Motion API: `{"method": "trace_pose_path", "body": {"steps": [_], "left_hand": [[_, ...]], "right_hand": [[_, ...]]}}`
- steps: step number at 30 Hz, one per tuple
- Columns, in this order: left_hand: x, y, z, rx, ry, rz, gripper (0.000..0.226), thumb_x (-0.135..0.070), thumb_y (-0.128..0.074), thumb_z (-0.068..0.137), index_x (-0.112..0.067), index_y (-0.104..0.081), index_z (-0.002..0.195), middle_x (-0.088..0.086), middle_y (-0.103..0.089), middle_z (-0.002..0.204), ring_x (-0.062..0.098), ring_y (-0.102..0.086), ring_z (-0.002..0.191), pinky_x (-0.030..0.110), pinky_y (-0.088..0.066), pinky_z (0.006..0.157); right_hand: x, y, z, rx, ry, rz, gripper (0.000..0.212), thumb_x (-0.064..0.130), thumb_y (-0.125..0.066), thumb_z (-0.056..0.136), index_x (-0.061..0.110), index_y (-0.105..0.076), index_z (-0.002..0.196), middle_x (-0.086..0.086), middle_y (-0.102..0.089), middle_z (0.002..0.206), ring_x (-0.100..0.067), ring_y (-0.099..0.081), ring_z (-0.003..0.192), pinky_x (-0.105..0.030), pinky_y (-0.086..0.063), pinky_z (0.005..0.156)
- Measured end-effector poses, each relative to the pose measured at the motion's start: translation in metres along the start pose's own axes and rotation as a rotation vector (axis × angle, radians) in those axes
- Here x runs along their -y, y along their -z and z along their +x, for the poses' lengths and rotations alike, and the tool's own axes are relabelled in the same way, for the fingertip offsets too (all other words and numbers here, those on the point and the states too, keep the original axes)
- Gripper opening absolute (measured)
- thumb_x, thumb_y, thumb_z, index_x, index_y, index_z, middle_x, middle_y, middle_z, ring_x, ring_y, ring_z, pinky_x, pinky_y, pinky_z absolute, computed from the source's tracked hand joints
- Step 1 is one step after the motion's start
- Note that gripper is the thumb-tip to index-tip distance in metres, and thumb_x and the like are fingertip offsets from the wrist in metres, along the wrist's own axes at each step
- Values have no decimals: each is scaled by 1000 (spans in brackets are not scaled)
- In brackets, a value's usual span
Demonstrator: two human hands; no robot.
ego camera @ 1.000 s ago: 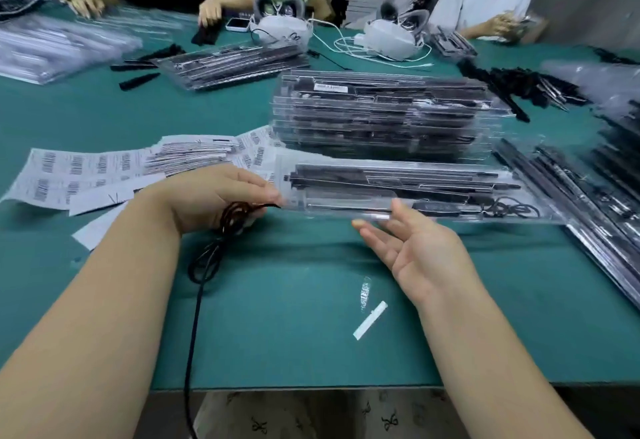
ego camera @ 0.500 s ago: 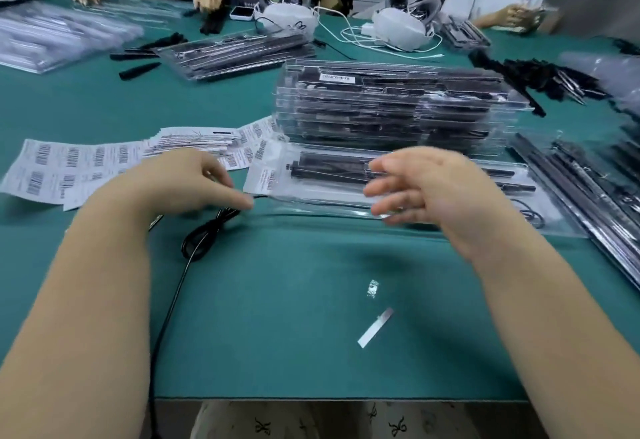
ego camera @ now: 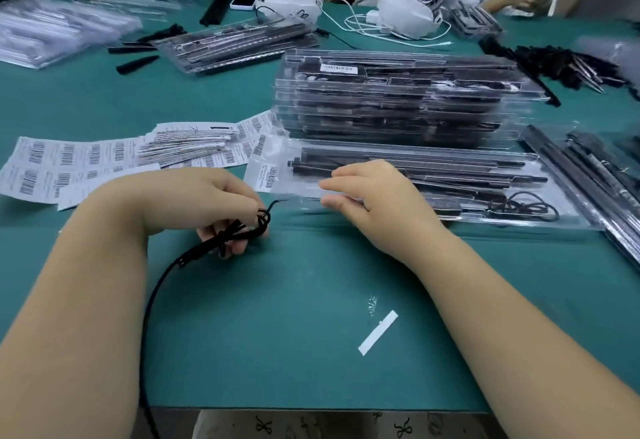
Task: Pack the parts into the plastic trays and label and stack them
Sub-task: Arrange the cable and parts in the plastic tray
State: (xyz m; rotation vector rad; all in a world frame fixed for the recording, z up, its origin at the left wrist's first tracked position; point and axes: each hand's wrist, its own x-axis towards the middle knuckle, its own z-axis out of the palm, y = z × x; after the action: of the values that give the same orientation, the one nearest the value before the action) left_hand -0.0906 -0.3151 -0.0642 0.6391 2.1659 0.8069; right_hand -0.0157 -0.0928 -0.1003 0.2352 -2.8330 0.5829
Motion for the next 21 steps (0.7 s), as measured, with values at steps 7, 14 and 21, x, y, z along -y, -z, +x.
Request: {"method": "trace_pose_path", "body": {"steps": [7,14,21], "left_hand": [[-17,-19,4,80,-140,-16,30,-33,-52,59,-16,-73,73,11,-66,61,20,-61,55,23,-49,55],[-27,-36,14,162,-447,-331,28,-31,-49,69,-15,-71,73,4,-58,54,15,-54,50,21,-46,53],[-16,-32,27,121,-616,-652,36,-18,-71,65,-20,-71,100,-5,-52,73,13,-52,56,21,-41,46]], "right_hand": [[11,-11,5,-81,-9,-105,30,33,-44,99,18,-66,113,2,-65,115,-22,-55,109,-31,-38,89],[5,-10,8,-88,-122,113,23,33,-59,91,20,-70,105,6,-67,110,-12,-53,108,-19,-30,85],[-5,7,4,105,-208,804,32,8,-60,86,36,-69,98,11,-69,110,-3,-60,108,-21,-43,97]]}}
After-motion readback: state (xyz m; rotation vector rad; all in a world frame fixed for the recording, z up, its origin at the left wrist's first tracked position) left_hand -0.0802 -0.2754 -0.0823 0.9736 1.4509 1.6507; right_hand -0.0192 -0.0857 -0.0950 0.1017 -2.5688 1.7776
